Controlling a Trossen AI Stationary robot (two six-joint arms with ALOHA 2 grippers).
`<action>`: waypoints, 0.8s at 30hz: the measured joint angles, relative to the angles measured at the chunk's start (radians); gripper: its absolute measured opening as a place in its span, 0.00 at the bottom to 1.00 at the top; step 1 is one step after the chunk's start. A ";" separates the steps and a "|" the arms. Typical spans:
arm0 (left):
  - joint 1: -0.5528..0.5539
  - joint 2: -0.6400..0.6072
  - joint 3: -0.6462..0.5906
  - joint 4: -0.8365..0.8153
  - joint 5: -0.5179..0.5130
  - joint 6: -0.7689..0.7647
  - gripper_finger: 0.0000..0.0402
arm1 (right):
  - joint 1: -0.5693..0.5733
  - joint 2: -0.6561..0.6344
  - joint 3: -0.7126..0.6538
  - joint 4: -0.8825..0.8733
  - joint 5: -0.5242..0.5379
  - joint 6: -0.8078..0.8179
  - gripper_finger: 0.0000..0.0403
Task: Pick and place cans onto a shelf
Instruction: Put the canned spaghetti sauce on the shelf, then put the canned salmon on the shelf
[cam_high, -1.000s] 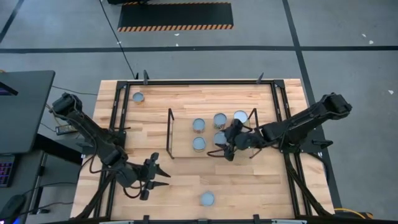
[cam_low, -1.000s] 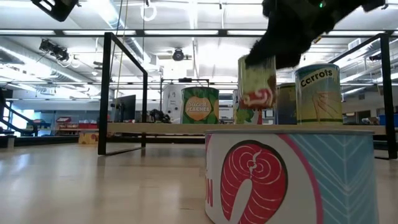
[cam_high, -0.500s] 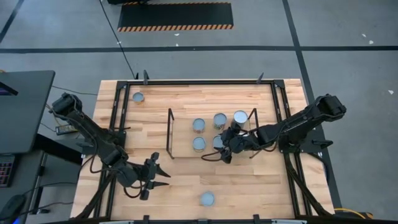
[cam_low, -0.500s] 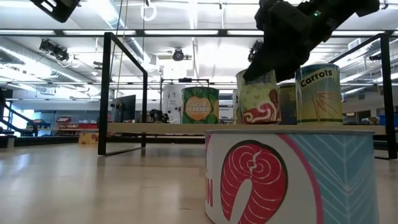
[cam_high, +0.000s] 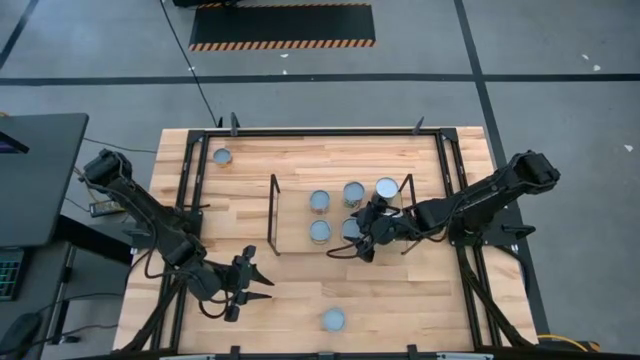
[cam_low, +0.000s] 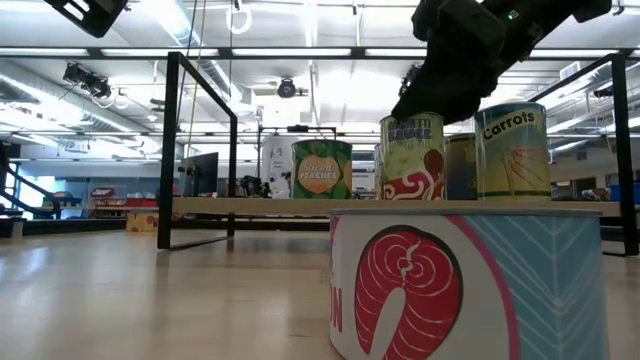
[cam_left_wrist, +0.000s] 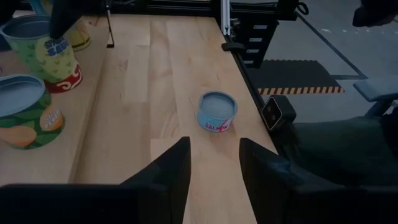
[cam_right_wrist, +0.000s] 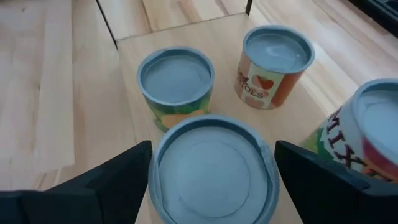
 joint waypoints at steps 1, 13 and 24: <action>0.000 0.000 0.000 0.000 0.000 0.000 0.35 | 0.000 -0.008 0.000 -0.005 0.000 -0.004 0.86; 0.000 0.000 0.000 0.000 0.001 0.000 0.35 | 0.016 -0.130 0.060 -0.120 0.000 -0.068 0.86; -0.008 -0.040 0.025 0.003 0.015 0.009 0.35 | 0.196 0.024 0.274 -0.125 0.005 -0.192 0.86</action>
